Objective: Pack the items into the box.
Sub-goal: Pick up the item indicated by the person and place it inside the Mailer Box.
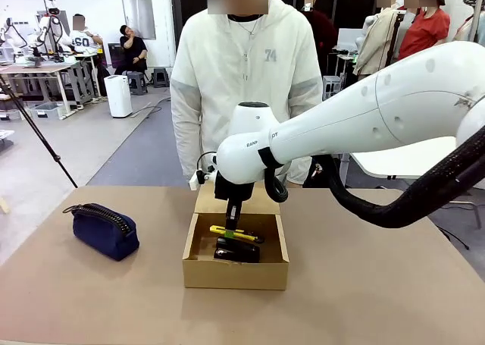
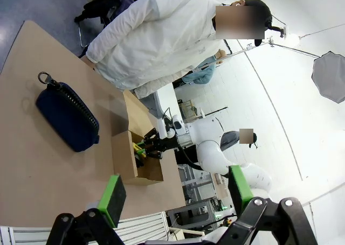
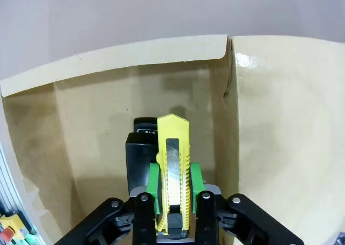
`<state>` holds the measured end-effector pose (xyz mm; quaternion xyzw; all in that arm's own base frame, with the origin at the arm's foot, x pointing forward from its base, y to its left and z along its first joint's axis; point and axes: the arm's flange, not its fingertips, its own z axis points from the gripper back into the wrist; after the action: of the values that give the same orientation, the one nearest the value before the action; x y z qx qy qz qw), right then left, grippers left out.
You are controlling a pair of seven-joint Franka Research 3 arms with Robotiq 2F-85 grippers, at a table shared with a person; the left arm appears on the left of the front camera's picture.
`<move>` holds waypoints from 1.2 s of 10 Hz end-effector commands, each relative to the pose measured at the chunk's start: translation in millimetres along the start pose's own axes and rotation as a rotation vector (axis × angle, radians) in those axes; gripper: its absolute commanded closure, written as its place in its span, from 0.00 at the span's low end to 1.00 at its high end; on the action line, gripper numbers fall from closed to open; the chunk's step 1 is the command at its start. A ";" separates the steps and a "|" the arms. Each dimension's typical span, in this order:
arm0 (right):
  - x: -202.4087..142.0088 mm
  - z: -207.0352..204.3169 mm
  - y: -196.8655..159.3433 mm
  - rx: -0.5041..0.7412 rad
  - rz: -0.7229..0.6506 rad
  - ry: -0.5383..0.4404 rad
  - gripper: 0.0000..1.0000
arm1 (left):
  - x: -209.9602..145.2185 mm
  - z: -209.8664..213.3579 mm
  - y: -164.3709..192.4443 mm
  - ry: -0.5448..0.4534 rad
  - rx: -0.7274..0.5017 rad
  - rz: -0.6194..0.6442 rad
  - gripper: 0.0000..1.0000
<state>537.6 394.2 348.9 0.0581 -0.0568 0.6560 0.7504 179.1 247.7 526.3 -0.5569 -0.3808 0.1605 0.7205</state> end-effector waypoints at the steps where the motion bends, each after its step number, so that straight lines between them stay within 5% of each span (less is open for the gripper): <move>1: 0.8 2.5 -2.3 -0.002 0.018 0.027 0.00 | 1.1 0.0 -1.0 -0.011 -0.021 -0.015 0.00; 8: -4.0 21.6 -2.5 -0.018 -0.007 0.045 0.00 | 1.1 0.0 -1.0 -0.011 -0.021 -0.015 0.00; 11: -21.0 77.4 4.7 0.082 -0.129 0.061 0.00 | 1.1 0.0 -1.0 -0.011 -0.021 -0.015 0.00; 12: -35.8 105.3 7.4 0.127 -0.148 0.000 0.00 | 1.1 0.0 -1.0 -0.011 -0.021 -0.015 0.00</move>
<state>529.7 359.7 421.7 0.0738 -0.0146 0.6219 0.7795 179.2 247.7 526.1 -0.5570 -0.3806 0.1606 0.7205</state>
